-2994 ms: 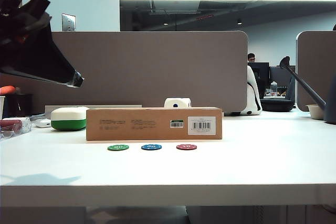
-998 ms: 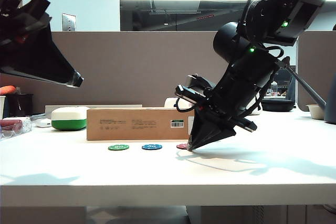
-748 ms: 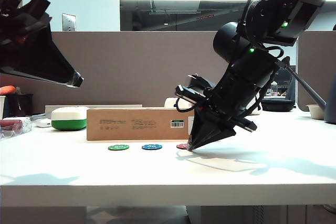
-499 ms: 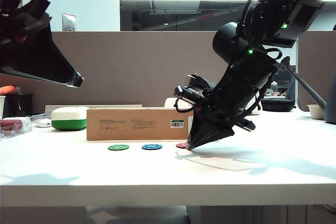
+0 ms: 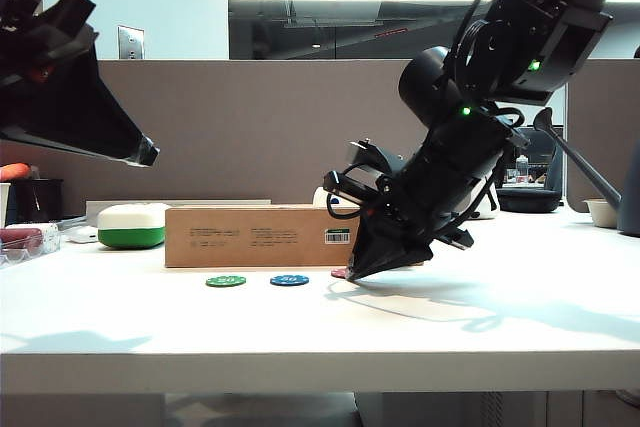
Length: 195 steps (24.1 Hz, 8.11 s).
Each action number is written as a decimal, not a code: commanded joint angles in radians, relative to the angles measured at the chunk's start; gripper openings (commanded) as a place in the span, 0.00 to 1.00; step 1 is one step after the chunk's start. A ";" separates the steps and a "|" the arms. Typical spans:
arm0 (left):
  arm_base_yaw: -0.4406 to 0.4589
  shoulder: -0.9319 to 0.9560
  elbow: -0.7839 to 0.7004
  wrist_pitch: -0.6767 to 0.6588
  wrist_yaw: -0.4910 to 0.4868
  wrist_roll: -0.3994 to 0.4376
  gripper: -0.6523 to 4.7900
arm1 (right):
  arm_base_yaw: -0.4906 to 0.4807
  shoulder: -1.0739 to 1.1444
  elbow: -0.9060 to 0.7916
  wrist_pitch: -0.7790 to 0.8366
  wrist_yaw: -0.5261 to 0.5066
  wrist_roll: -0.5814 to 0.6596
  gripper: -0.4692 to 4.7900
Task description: Push the chip with the lowest value in the row forward next to the rectangular box.
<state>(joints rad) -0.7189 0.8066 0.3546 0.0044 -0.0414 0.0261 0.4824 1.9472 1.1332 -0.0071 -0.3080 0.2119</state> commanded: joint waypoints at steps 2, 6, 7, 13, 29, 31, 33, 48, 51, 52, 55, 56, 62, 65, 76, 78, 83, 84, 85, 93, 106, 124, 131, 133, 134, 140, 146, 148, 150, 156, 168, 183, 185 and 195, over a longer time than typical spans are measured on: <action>0.000 -0.002 0.004 0.012 0.000 0.000 0.11 | 0.002 0.031 -0.006 -0.031 0.022 -0.003 0.08; 0.000 -0.002 0.004 0.012 0.000 0.000 0.11 | 0.002 0.037 -0.006 -0.014 0.050 -0.003 0.08; 0.000 -0.002 0.004 0.012 0.000 0.000 0.11 | 0.002 0.037 -0.005 -0.010 0.066 -0.003 0.08; 0.000 -0.002 0.004 0.012 0.000 0.000 0.11 | 0.002 0.037 0.000 0.014 0.090 -0.003 0.08; 0.000 -0.002 0.004 0.012 0.000 0.000 0.11 | 0.002 0.039 0.000 0.062 0.129 0.006 0.08; 0.000 -0.002 0.004 0.012 0.000 0.000 0.11 | 0.002 0.038 0.000 0.061 0.116 0.027 0.08; 0.000 -0.002 0.004 0.012 0.000 0.000 0.11 | 0.002 0.035 0.000 0.058 0.100 0.035 0.08; 0.000 -0.005 0.003 0.012 0.000 0.000 0.11 | 0.002 -0.185 -0.001 -0.171 0.053 0.048 0.08; 0.000 -0.023 -0.003 0.012 0.000 0.000 0.11 | 0.002 -0.257 -0.003 -0.288 -0.014 0.015 0.08; 0.000 -0.030 -0.007 0.013 0.000 0.000 0.11 | 0.002 -0.280 -0.004 -0.327 -0.014 0.002 0.08; 0.000 -0.051 -0.023 0.012 0.000 0.000 0.11 | 0.002 -0.356 -0.031 -0.378 -0.013 -0.023 0.08; 0.000 -0.058 -0.029 0.012 0.000 0.000 0.11 | 0.002 -0.384 -0.047 -0.380 -0.013 -0.022 0.08; 0.000 -0.111 -0.068 0.011 0.000 0.000 0.11 | 0.002 -0.586 -0.163 -0.378 -0.005 -0.021 0.08; 0.000 -0.143 -0.080 0.011 0.000 0.000 0.11 | 0.002 -0.679 -0.227 -0.356 -0.005 -0.021 0.08; 0.011 -0.443 -0.190 0.010 0.000 0.000 0.11 | 0.002 -0.989 -0.473 -0.188 0.095 0.107 0.08; 0.011 -0.475 -0.198 0.008 0.001 0.000 0.11 | 0.002 -1.008 -0.476 -0.189 0.121 0.106 0.08; 0.022 -0.542 -0.211 0.016 0.000 0.000 0.11 | 0.002 -1.021 -0.476 -0.188 0.162 0.106 0.08; 0.033 -0.560 -0.216 0.013 0.002 0.000 0.11 | 0.002 -1.021 -0.476 -0.187 0.162 0.106 0.08; 0.045 -0.575 -0.219 0.013 0.004 0.000 0.11 | 0.002 -1.020 -0.476 -0.181 0.161 0.106 0.08; 0.272 -0.692 -0.251 0.012 0.004 0.000 0.11 | 0.002 -1.018 -0.476 -0.147 0.184 0.106 0.08; 0.396 -0.804 -0.345 0.012 0.000 0.000 0.11 | 0.002 -1.016 -0.476 -0.141 0.202 0.106 0.08; 0.613 -0.804 -0.347 -0.016 0.001 0.000 0.11 | 0.002 -1.016 -0.476 -0.138 0.206 0.106 0.08; 0.632 -0.804 -0.347 0.008 0.000 0.000 0.11 | 0.002 -1.015 -0.476 -0.109 0.206 0.106 0.08; 0.632 -0.804 -0.347 0.015 0.000 0.000 0.11 | 0.002 -1.015 -0.476 -0.103 0.206 0.106 0.08; 0.632 -0.804 -0.347 0.018 0.000 0.000 0.11 | 0.002 -1.015 -0.476 -0.101 0.206 0.106 0.08; 0.632 -0.804 -0.347 0.041 0.000 0.000 0.11 | 0.002 -1.015 -0.476 -0.093 0.206 0.106 0.08; 0.632 -0.804 -0.347 0.035 0.000 0.000 0.11 | 0.002 -1.015 -0.476 -0.093 0.237 0.106 0.08; 0.632 -0.804 -0.347 0.036 0.000 0.000 0.11 | 0.002 -1.015 -0.476 -0.093 0.251 0.106 0.08; 0.632 -0.804 -0.347 0.035 0.001 0.000 0.11 | 0.002 -1.015 -0.476 -0.094 0.258 0.106 0.08; 0.632 -0.805 -0.347 0.034 0.000 0.000 0.11 | 0.002 -1.015 -0.515 -0.093 0.261 0.106 0.08; 0.632 -0.804 -0.347 0.035 0.001 0.000 0.11 | 0.002 -1.015 -0.517 -0.082 0.261 0.106 0.08; 0.632 -0.804 -0.347 0.035 0.000 0.000 0.11 | 0.002 -1.015 -0.517 -0.086 0.317 0.101 0.08; 0.632 -0.804 -0.347 0.035 0.001 0.000 0.11 | 0.002 -1.015 -0.517 -0.084 0.317 0.101 0.08; 0.632 -0.804 -0.347 0.035 0.000 0.000 0.11 | 0.000 -1.167 -0.517 -0.040 0.426 0.091 0.08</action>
<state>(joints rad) -0.0864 0.0025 0.0036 0.0261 -0.0418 0.0261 0.4835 0.7994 0.6117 -0.0704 0.1127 0.3122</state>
